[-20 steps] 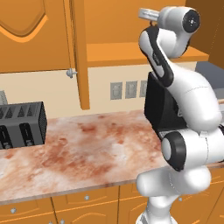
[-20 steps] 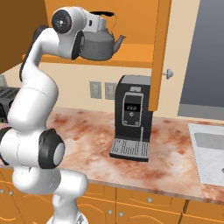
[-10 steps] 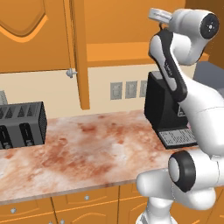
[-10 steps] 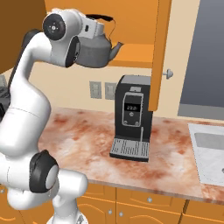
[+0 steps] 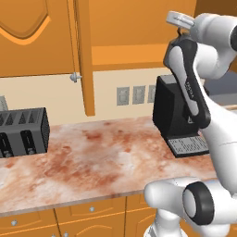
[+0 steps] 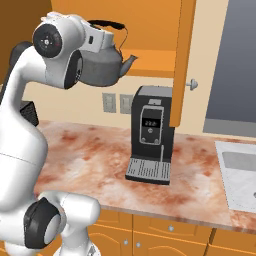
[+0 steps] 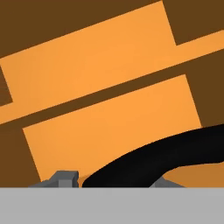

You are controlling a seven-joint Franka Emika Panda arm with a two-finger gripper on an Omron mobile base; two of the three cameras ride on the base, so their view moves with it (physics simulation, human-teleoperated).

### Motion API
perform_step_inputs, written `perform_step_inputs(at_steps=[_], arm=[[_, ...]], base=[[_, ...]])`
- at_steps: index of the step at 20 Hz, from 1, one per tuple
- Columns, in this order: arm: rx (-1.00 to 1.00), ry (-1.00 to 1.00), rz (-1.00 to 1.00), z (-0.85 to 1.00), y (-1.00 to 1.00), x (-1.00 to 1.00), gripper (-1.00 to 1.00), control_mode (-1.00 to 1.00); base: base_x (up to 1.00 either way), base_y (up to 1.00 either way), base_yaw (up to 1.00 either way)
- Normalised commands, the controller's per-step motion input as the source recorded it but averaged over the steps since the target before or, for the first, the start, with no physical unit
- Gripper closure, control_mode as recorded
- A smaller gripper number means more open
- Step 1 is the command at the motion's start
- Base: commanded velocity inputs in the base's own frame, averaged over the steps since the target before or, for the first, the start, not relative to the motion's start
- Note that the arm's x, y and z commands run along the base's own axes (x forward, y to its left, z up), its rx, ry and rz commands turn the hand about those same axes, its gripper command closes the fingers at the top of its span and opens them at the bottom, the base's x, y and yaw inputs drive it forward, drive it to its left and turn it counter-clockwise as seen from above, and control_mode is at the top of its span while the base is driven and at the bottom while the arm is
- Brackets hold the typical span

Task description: Open the cabinet, pick the kettle from the cabinet, and place it in the sink.

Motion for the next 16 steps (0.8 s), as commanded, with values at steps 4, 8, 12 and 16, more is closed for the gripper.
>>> perform_step_inputs(at_steps=[4, 8, 12, 16], arm=[[0.0, 0.0, 0.0, -0.05, 0.0, -0.47, 1.0, -1.0], [0.0, 0.0, 0.0, -0.06, 0.0, -0.44, 1.0, -1.0], [0.0, 0.0, 0.0, -0.07, 0.0, -0.46, 1.0, -1.0], [0.0, 0.0, 0.0, -0.14, -0.02, -0.46, 1.0, -1.0]], base=[[0.0, 0.0, 0.0], [0.0, 0.0, 0.0], [0.0, 0.0, 0.0], [0.0, 0.0, 0.0]])
